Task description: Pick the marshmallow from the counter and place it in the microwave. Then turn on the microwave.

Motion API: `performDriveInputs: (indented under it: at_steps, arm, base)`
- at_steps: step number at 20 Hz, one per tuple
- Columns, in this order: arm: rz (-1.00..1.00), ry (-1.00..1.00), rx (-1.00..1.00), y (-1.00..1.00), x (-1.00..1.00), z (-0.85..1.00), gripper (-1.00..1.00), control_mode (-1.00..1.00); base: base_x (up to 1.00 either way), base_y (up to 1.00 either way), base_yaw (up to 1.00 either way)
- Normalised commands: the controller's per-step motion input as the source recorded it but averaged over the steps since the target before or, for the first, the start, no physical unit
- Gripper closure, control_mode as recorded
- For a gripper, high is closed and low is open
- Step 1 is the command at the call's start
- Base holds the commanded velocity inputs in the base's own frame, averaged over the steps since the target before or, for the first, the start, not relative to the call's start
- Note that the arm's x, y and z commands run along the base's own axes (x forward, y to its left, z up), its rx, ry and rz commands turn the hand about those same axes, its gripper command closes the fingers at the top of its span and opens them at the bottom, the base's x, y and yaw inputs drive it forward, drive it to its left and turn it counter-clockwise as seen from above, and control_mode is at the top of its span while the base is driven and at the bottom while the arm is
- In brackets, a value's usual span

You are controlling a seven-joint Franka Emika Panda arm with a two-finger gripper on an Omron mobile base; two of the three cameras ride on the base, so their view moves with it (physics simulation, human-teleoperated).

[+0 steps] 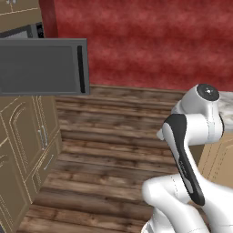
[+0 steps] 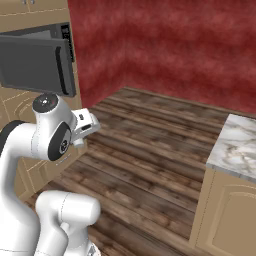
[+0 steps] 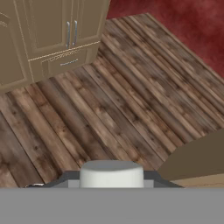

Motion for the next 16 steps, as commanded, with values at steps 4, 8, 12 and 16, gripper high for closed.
performDriveInputs:
  at_steps: [4,8,12,16]
  arm:
    - [0.00,0.00,0.00,0.00,0.00,0.00,1.00,1.00]
    - [0.00,0.00,0.00,0.00,0.00,0.00,1.00,1.00]
    - [0.00,0.00,0.00,0.00,0.00,0.00,1.00,1.00]
    - [0.00,0.00,0.00,0.00,0.00,0.00,1.00,1.00]
  base:
    - [0.53,-0.34,-0.12]
    - [0.56,-0.33,-0.11]
    - [0.57,-0.29,-0.10]
    - [0.56,-0.25,-0.10]
